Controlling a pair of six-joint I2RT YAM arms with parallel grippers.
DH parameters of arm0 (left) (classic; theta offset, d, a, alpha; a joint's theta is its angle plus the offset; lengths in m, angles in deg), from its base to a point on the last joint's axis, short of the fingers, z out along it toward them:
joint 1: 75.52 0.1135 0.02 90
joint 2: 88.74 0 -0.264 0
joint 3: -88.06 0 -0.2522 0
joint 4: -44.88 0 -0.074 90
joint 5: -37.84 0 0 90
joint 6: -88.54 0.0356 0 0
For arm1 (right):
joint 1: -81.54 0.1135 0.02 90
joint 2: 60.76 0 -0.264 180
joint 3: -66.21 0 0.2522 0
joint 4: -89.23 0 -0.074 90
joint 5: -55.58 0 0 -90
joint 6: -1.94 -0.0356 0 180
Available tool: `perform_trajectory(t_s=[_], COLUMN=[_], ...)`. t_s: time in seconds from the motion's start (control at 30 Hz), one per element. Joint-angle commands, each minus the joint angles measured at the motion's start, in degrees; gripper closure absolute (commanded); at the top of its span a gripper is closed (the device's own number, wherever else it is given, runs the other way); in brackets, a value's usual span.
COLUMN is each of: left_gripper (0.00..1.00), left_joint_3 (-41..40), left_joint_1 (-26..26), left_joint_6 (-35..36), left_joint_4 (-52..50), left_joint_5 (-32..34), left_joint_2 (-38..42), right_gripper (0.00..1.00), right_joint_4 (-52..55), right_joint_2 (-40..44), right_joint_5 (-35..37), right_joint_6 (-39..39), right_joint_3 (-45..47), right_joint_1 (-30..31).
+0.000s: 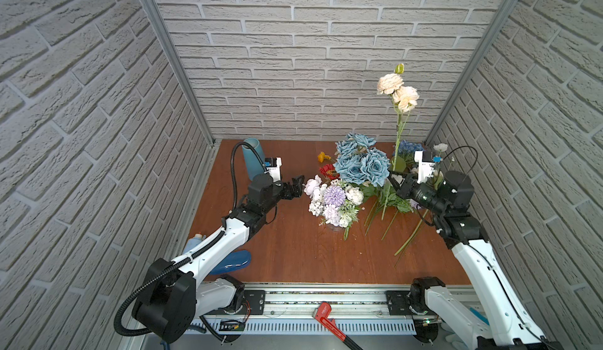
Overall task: Arrange flowers in a vase
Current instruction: Pick up the flower from the flowers, then place the flower in the vase.
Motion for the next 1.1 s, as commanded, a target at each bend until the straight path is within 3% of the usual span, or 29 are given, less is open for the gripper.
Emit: perform_trajectory(t_s=[0.0, 0.1, 0.27, 0.47, 0.63, 0.93, 1.07], left_gripper=[0.02, 0.02, 0.02, 0.02, 0.02, 0.02, 0.02], left_joint_3=[-0.9, -1.4, -1.1, -1.2, -1.0, -1.3, -0.8], left_joint_1=[0.4, 0.2, -1.6, -4.6, -6.4, -8.0, -8.0], left_joint_6=[-2.2, -3.9, -5.0, -4.2, -3.8, -2.1, 0.0], left_joint_4=[0.7, 2.7, 4.8, 6.6, 6.9, 5.4, 2.8], left_joint_5=[-1.9, -2.8, -2.7, -1.1, -0.5, 0.7, 0.7], left_joint_2=[-0.6, -1.9, -5.3, -8.4, -10.1, -11.7, -12.1], right_gripper=[0.94, 0.94, 0.94, 0.94, 0.94, 0.94, 0.94], right_joint_4=[-13.0, -19.1, -38.1, -56.7, -73.2, -86.7, -86.6], right_joint_2=[5.8, 10.0, 11.1, 5.6, -2.9, -14.0, -15.8], right_joint_5=[3.5, 6.1, 10.3, 16.1, 19.2, 19.7, 19.2], right_joint_6=[-1.4, -0.5, 0.2, 8.7, 9.8, 12.7, 13.2], right_joint_3=[7.3, 13.4, 23.5, 28.5, 29.9, 26.6, 24.3], right_joint_1=[2.5, 5.5, 10.8, 18.9, 21.4, 22.7, 23.7])
